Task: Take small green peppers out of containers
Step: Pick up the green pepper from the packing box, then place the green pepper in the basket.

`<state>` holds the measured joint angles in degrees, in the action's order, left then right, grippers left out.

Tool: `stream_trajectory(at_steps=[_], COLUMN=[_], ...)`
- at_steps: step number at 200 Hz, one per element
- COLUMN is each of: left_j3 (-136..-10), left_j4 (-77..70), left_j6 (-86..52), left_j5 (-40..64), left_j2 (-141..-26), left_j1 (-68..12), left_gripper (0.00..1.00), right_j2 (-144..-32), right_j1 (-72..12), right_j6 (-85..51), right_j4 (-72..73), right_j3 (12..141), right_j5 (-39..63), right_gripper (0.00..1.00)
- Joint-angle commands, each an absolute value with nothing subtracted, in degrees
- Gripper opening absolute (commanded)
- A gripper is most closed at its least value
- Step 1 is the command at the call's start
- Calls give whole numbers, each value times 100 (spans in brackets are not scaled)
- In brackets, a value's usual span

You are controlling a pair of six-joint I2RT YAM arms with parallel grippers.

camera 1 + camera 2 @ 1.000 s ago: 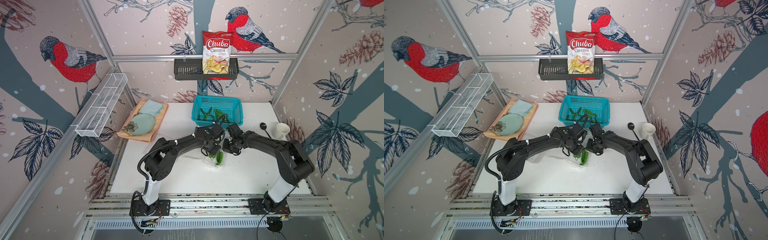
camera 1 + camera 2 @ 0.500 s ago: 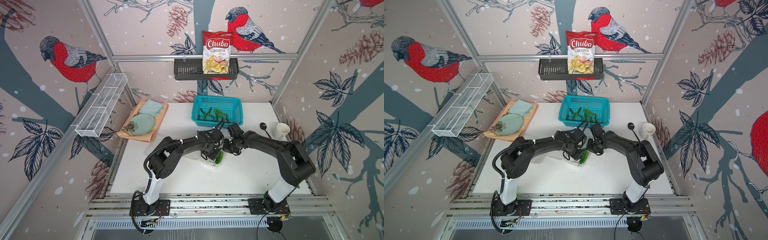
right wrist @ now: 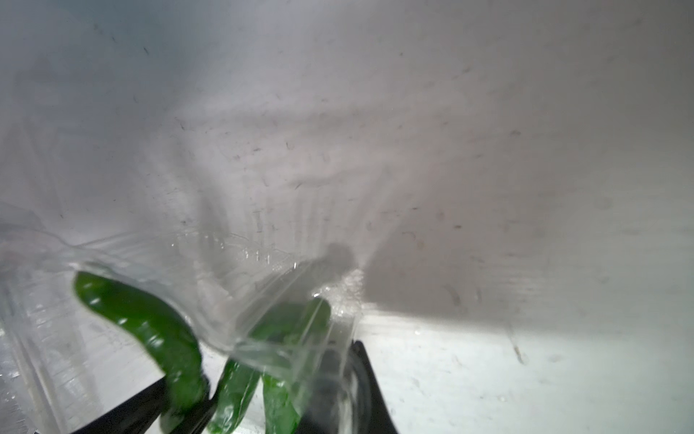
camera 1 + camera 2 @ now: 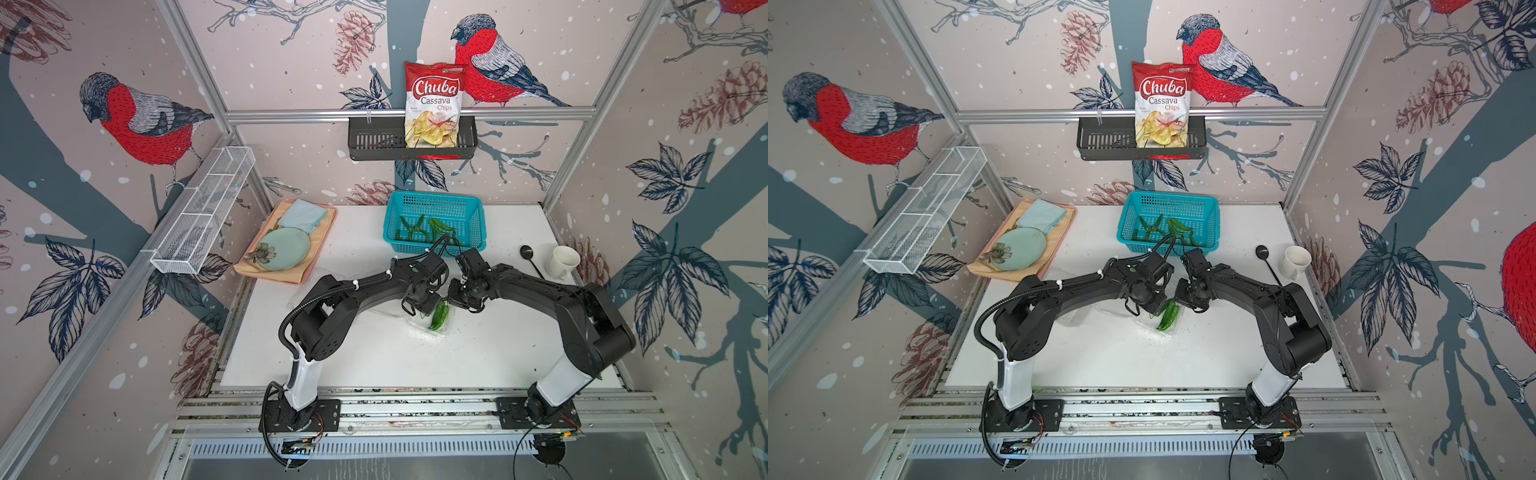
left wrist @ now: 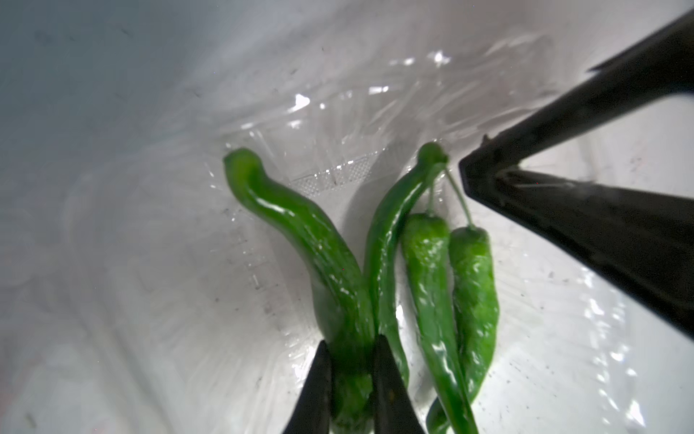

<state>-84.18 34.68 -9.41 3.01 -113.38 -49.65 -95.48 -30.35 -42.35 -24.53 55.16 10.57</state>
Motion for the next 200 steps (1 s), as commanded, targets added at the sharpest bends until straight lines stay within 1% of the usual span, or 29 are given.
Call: stream_trajectory(at_steps=[1,63,93,116,127,154,200], left_j3=[-8587,-9258,-9805,-10309,-10528,-11247,-12686], left_j4=[3674,4157,4125,3915,3752,3252,3082], left_j6=[-817,-763,-852,-905,-1027,-946,-1230], left_j5=[258,-71,84,224,54,277,601], left_j2=[-11194,-10869,-10824,-10887,-10960,-11435,-12966], left_j1=[-4966,-4895,-4469,-4051,-3905,-3609,-3160], left_gripper=[8,7,7,7,7,6,6], right_j2=[-9545,-9503,-9389,-9403,-9434,-9516,-9606], right_j1=[-3047,-3015,-2989,-2958,-2953,-2953,-2953], right_j6=[-4307,-4405,-4646,-4559,-4503,-4474,-4421], right_j4=[-2581,-2467,-2182,-2152,-2206,-2238,-2344], right_j3=[5512,5469,5246,5199,5227,5308,5455], right_j5=[943,949,998,1099,1123,1203,1211], right_gripper=[10,10,9,9,9,9,9])
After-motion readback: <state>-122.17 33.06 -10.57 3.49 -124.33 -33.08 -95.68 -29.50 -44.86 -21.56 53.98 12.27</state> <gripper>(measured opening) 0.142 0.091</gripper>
